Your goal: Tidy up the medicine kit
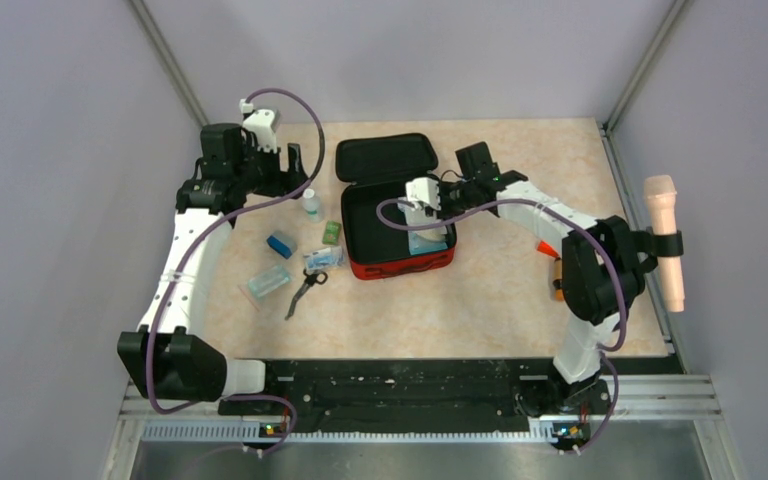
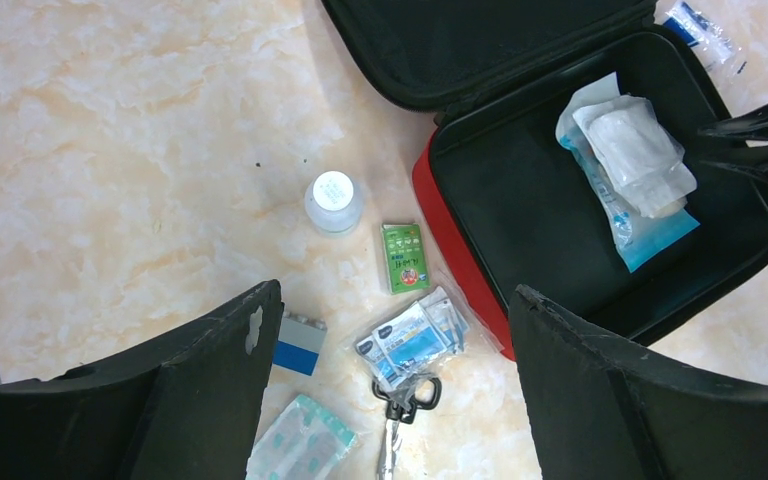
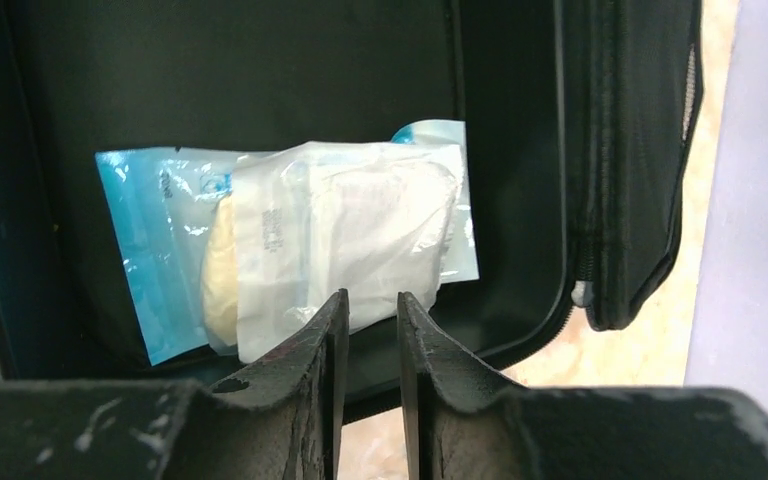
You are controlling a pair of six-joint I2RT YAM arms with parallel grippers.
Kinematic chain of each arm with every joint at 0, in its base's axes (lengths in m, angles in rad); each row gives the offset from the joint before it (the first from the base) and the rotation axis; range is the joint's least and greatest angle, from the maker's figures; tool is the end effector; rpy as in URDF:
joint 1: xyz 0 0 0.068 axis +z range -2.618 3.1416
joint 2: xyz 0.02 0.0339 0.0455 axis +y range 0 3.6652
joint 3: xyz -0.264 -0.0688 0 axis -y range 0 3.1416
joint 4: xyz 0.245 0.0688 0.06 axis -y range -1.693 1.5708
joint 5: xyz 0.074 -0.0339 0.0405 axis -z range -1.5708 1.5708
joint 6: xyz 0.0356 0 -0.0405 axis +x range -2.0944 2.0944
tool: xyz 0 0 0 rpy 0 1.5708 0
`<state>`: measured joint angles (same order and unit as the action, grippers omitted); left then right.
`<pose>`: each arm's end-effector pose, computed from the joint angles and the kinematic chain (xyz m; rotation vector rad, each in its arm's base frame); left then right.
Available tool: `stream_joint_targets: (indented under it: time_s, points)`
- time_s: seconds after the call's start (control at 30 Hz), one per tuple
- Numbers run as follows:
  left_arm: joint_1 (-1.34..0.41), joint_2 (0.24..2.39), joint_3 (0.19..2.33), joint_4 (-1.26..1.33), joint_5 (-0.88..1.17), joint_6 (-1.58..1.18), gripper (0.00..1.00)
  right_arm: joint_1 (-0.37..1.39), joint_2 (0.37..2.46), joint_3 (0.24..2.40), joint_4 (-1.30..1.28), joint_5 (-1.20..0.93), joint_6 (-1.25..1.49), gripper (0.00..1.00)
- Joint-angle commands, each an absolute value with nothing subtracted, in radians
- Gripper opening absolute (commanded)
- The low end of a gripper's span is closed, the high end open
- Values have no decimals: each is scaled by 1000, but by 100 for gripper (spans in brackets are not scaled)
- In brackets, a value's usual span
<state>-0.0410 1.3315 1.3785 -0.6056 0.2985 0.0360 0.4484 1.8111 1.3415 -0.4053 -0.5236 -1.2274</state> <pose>0.2903 -0.0224 0.3842 0.2571 2.1027 -0.3204 0.3488 0.1876 0.2321 -1.8592 1.3728 0.2534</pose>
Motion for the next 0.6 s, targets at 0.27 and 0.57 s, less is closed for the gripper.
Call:
stream_joint_targets:
  time_s: [0.27,0.57]
  points:
    - [-36,1290,1384,-636,296,102,88,331,1880,1530,-43,-182,-207,37]
    - [-35,1304,1402,-636,298,103,88,291,2024,1590,-319,-97,-236,52]
